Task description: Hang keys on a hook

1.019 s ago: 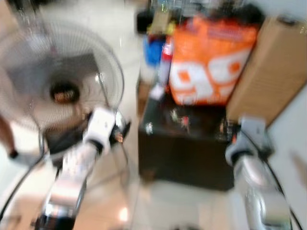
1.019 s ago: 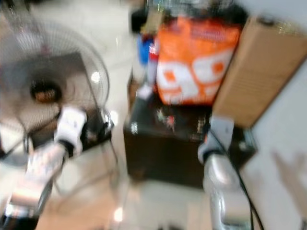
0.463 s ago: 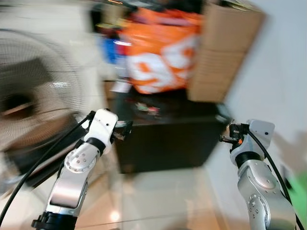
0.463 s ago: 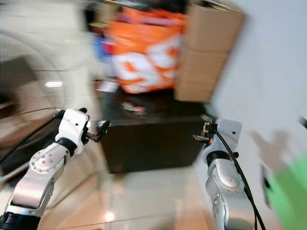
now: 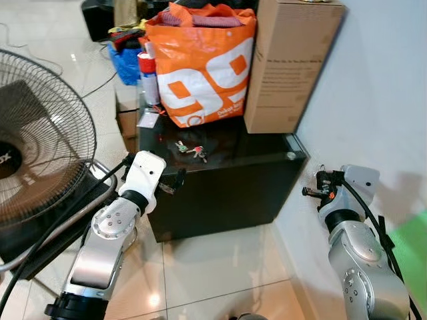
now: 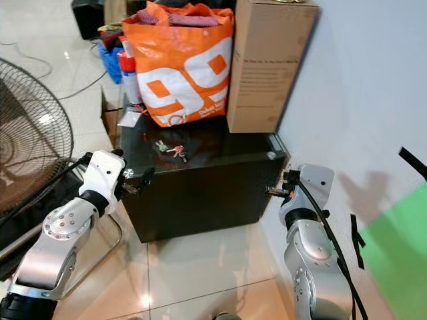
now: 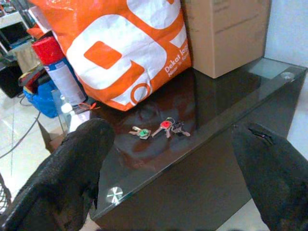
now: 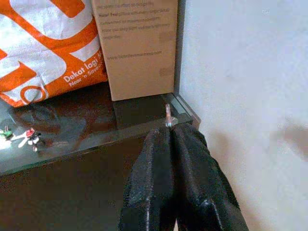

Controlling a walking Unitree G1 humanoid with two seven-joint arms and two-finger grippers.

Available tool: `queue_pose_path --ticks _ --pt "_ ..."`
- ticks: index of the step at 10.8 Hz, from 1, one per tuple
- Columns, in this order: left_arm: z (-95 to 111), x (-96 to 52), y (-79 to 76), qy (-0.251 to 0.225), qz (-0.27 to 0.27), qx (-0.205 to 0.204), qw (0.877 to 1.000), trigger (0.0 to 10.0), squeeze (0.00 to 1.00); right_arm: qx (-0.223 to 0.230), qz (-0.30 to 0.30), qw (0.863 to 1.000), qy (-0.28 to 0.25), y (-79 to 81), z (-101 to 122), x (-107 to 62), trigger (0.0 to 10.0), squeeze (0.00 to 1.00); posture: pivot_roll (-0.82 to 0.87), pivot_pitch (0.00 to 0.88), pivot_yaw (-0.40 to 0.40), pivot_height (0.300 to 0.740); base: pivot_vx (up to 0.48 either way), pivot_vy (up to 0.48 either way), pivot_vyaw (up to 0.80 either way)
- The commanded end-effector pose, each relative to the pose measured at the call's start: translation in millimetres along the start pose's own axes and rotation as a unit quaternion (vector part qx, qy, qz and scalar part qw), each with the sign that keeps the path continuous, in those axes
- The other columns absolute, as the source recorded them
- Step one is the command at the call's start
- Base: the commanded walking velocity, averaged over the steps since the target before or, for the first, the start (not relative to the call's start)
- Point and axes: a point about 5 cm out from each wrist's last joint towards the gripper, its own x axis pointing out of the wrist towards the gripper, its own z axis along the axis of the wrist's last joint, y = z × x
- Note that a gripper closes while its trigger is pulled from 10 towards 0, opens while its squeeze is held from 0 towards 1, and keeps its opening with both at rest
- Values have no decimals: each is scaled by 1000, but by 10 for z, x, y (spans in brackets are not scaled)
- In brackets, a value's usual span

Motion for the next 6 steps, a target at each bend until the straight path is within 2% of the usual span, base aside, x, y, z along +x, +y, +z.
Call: queue_pose_path --ticks 1,5,6 --pt "23 22 10 2 1 3 1000 10000 0 2 -8 1000 -6 -22 40 12 10000 0 -52 0 -32 740 0 0 -800" --pt "-1 14 27 4 19 3 1000 10000 0 -11 -13 1000 -10 -34 60 67 10000 0 -48 0 -41 740 0 0 -800" --pt "-11 14 26 6 21 4 1000 10000 0 -13 -17 1000 -7 -37 54 82 10000 0 -40 0 -50 740 0 394 -800"
